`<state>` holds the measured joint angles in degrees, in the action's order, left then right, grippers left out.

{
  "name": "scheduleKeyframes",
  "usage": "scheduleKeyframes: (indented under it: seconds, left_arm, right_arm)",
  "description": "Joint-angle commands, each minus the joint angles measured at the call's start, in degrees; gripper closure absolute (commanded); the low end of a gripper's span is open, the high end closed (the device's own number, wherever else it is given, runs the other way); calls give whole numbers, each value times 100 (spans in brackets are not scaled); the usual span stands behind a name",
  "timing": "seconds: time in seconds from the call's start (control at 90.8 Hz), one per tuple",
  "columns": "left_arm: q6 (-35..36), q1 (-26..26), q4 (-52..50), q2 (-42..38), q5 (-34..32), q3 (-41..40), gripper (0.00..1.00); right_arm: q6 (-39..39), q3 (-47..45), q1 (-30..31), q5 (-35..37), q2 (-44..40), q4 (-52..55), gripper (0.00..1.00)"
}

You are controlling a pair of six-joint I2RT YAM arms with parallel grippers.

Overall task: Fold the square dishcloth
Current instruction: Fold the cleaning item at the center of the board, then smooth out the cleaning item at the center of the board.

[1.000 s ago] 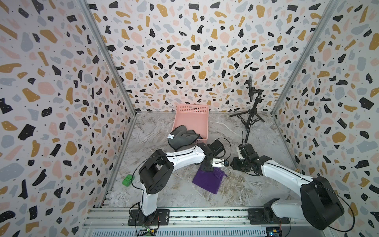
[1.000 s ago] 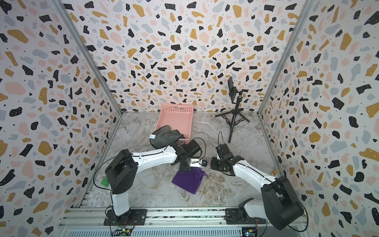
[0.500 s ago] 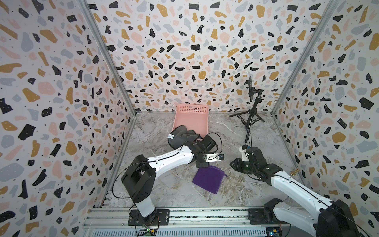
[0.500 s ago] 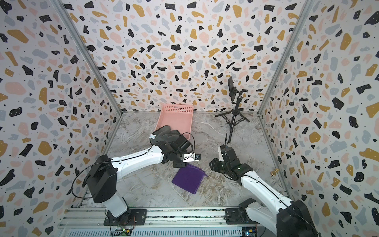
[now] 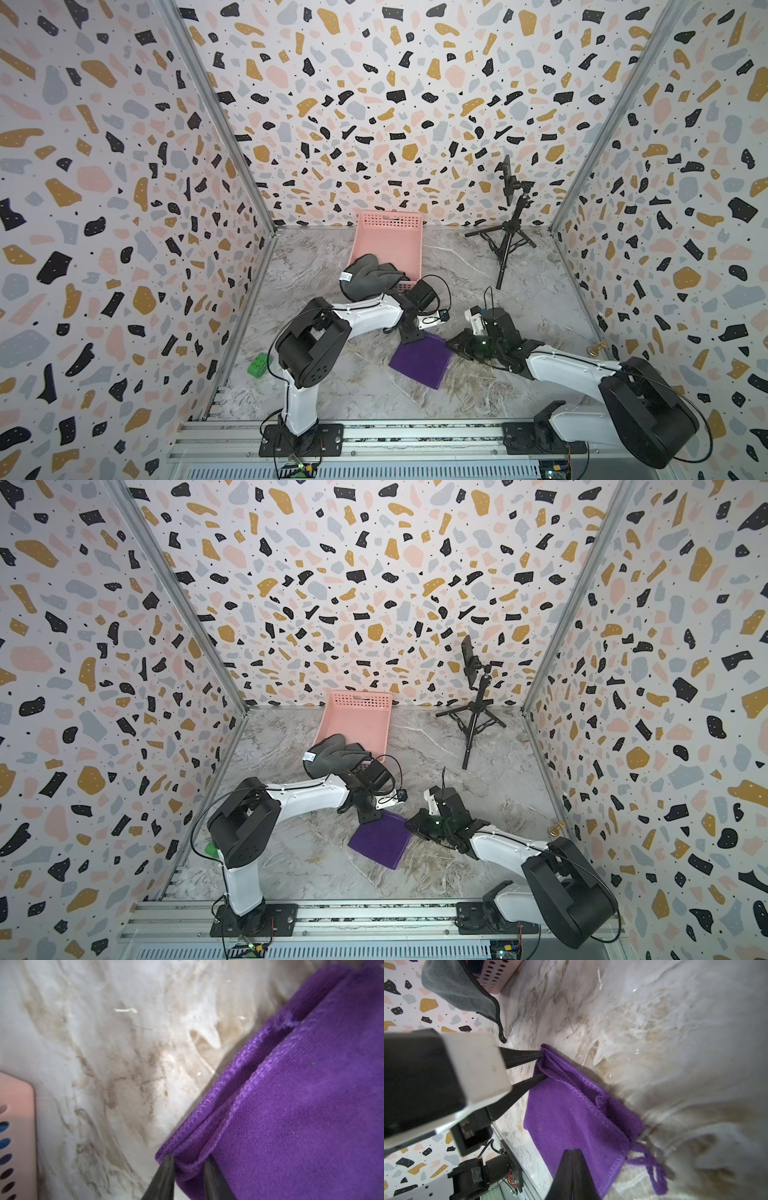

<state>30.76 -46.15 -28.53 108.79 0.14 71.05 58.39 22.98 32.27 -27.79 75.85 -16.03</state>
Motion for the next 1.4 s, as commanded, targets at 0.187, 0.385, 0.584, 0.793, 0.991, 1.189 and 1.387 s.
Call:
scheduleKeyframes:
  seconds: [0.187,0.385,0.584,0.793,0.991,1.189,1.387]
  left_arm:
    - [-26,74,-19,-167,239,-50,70]
    - [-65,340,71,-262,-216,-41,61]
    - [-70,677,167,-421,-225,-90,55]
    - [-117,650,-359,-1378,649,-560,54]
    - [53,148,-607,-1969,896,-1350,55]
    - [235,-82,-422,-1516,454,-1537,58]
    - [467,-140,-252,-1027,-410,-1672,59]
  right_arm:
    - [30,102,25,657,1069,-416,95]
    - [-267,95,31,1144,386,425,96]
    - [-359,234,477,1569,-905,1312,94]
    - [-101,107,1302,1629,-938,989,92]
    - [67,-97,1827,1118,-44,-34,92]
    - [96,-433,1829,1532,180,-25,92]
    - [24,-428,1814,1884,-100,520,91]
